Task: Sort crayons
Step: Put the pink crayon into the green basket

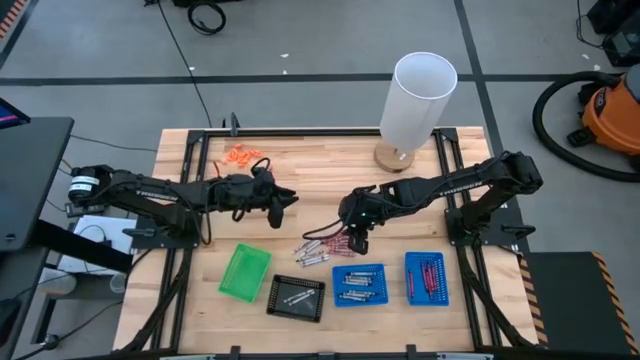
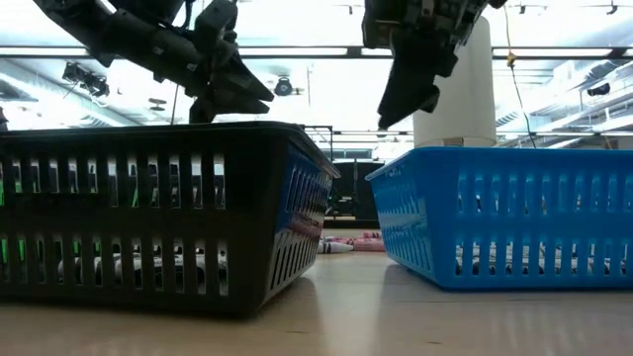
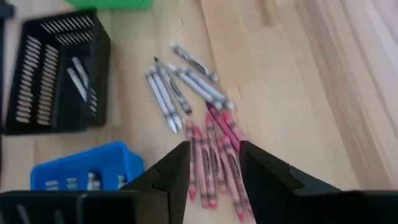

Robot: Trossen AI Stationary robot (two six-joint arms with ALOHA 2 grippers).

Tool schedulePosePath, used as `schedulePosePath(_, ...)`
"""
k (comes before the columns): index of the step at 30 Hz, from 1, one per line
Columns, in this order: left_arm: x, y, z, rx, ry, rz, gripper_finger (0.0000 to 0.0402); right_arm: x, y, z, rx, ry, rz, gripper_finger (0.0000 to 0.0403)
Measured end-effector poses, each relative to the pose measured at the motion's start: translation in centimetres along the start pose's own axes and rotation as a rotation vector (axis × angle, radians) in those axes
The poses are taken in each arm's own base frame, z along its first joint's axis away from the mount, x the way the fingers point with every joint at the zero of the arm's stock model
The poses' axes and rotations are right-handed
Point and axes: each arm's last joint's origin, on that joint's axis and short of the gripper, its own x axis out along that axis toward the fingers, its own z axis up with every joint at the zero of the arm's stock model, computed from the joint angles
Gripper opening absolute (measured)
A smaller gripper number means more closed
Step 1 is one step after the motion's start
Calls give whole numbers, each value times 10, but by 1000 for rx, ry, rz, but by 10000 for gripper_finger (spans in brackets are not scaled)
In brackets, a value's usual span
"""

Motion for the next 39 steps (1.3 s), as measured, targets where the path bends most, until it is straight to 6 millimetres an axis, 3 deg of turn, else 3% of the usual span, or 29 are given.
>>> schedulePosePath(14,-1,-1,-4,15,37,-5,117,1,2,5,-25,-62,20,154)
schedulePosePath(39,0,-1,-4,-15,36,-1,117,1,0,-6,-71,68,58,154)
